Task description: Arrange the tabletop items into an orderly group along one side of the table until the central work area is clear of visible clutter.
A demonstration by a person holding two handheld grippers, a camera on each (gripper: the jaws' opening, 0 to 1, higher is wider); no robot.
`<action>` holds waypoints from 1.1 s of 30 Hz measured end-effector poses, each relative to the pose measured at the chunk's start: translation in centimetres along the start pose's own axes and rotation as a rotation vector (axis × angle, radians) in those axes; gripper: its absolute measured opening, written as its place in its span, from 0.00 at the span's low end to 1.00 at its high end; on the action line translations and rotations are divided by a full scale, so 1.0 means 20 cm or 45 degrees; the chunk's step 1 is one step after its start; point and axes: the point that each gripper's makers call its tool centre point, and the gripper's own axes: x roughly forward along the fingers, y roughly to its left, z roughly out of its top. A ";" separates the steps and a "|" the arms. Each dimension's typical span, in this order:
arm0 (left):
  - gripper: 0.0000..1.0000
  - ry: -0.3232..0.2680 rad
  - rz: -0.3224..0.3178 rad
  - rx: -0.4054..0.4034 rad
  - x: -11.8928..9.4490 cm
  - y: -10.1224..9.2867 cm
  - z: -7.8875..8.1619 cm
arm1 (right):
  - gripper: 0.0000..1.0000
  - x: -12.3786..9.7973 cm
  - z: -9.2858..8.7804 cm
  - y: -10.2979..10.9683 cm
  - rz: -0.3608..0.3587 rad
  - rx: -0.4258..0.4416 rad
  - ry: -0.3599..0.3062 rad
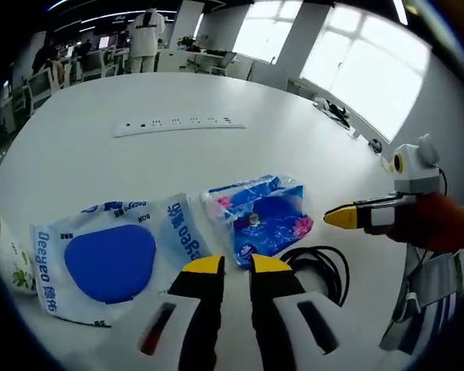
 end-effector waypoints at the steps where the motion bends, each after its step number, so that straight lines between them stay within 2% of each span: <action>1: 0.09 -0.002 -0.001 0.003 0.00 -0.01 0.00 | 0.12 -0.01 -0.01 0.00 0.000 0.002 0.003; 5: 0.09 0.011 -0.038 0.010 0.00 -0.06 -0.05 | 0.14 -0.02 -0.03 0.05 0.035 -0.003 -0.011; 8: 0.11 0.045 -0.076 -0.012 0.01 -0.11 -0.12 | 0.18 -0.02 -0.08 0.10 0.072 -0.044 0.007; 13: 0.13 0.086 -0.104 -0.003 0.04 -0.16 -0.19 | 0.24 0.00 -0.15 0.11 0.084 -0.052 0.034; 15: 0.15 0.095 -0.108 -0.009 0.05 -0.17 -0.20 | 0.25 -0.01 -0.18 0.13 0.080 -0.062 0.052; 19: 0.17 0.108 -0.117 -0.016 0.06 -0.18 -0.21 | 0.26 0.02 -0.21 0.10 0.078 -0.055 0.065; 33: 0.16 0.143 -0.131 0.012 0.09 -0.23 -0.28 | 0.26 0.02 -0.25 0.12 0.054 -0.107 0.068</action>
